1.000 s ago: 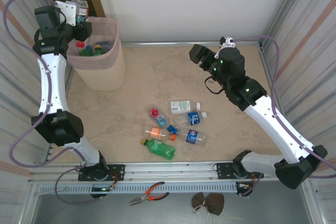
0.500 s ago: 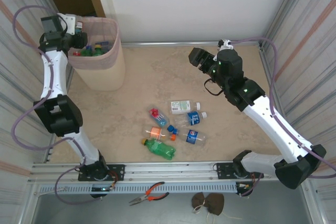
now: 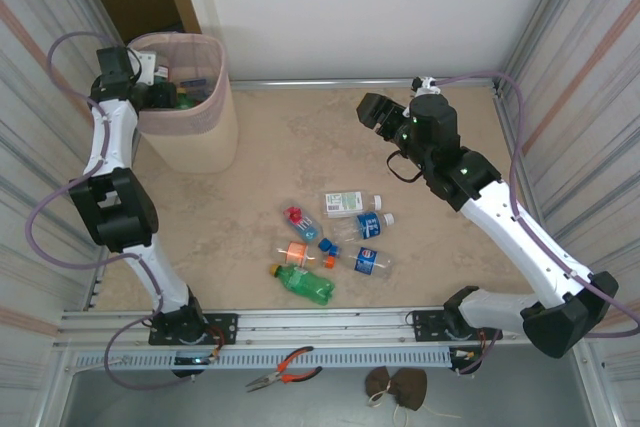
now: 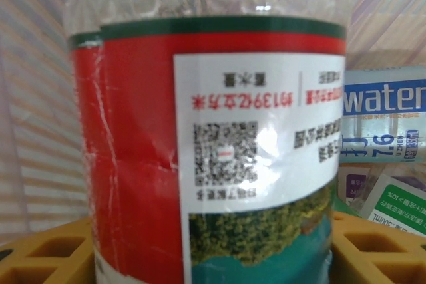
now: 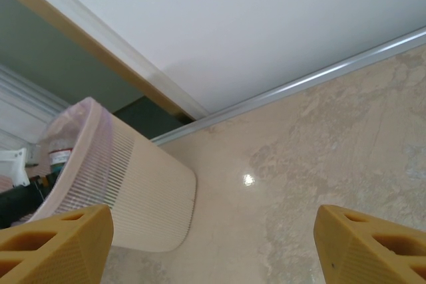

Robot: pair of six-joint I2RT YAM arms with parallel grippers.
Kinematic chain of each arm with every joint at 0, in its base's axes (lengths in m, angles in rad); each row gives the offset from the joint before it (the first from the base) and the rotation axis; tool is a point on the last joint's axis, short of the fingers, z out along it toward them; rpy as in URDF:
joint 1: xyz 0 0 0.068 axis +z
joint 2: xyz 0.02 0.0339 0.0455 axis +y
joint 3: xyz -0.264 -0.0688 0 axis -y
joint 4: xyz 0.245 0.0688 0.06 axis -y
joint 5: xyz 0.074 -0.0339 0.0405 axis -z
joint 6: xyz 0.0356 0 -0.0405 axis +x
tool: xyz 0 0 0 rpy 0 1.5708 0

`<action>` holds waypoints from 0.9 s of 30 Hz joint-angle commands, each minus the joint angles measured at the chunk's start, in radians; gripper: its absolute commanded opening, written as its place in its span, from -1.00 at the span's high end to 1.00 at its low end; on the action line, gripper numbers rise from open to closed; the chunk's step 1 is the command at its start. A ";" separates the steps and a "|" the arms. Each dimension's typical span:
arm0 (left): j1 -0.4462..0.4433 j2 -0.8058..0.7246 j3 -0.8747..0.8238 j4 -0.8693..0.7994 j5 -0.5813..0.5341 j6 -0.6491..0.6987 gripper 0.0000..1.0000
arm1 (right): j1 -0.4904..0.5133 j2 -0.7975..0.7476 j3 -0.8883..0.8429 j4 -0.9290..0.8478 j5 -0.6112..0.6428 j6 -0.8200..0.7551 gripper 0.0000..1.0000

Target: Put the plastic bottles in the bin

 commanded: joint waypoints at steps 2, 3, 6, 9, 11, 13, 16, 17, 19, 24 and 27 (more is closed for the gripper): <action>0.003 0.010 -0.007 -0.041 0.019 -0.031 -0.35 | -0.006 0.000 0.007 0.006 -0.006 0.020 -0.56; 0.003 0.001 -0.004 -0.040 0.023 -0.035 -0.40 | -0.006 0.001 0.008 0.005 -0.006 0.018 -0.56; 0.004 -0.026 0.012 -0.038 0.038 -0.051 -0.50 | -0.006 -0.004 0.012 0.001 -0.006 0.017 -0.56; 0.003 -0.059 0.019 -0.033 0.061 -0.060 -0.58 | -0.006 -0.011 0.014 0.001 -0.006 0.018 -0.56; 0.003 -0.081 0.020 -0.024 0.077 -0.074 -0.59 | -0.004 -0.014 0.015 -0.001 -0.004 0.018 -0.56; 0.003 -0.104 0.020 -0.020 0.099 -0.087 -0.59 | -0.003 -0.016 0.014 -0.006 -0.004 0.019 -0.56; 0.004 -0.137 0.019 -0.013 0.137 -0.107 -0.59 | -0.003 -0.021 0.012 -0.017 -0.003 0.018 -0.55; 0.003 -0.149 0.018 -0.010 0.153 -0.113 -0.59 | -0.003 -0.022 0.012 -0.024 -0.003 0.018 -0.55; 0.003 -0.172 0.017 -0.004 0.186 -0.124 -0.59 | -0.003 -0.022 0.012 -0.038 0.000 0.018 -0.55; 0.004 -0.225 0.017 0.005 0.264 -0.156 -0.57 | -0.001 -0.030 0.003 -0.085 0.012 0.019 -0.55; 0.004 -0.252 0.017 0.001 0.321 -0.173 -0.56 | -0.001 -0.035 -0.008 -0.121 0.023 0.027 -0.54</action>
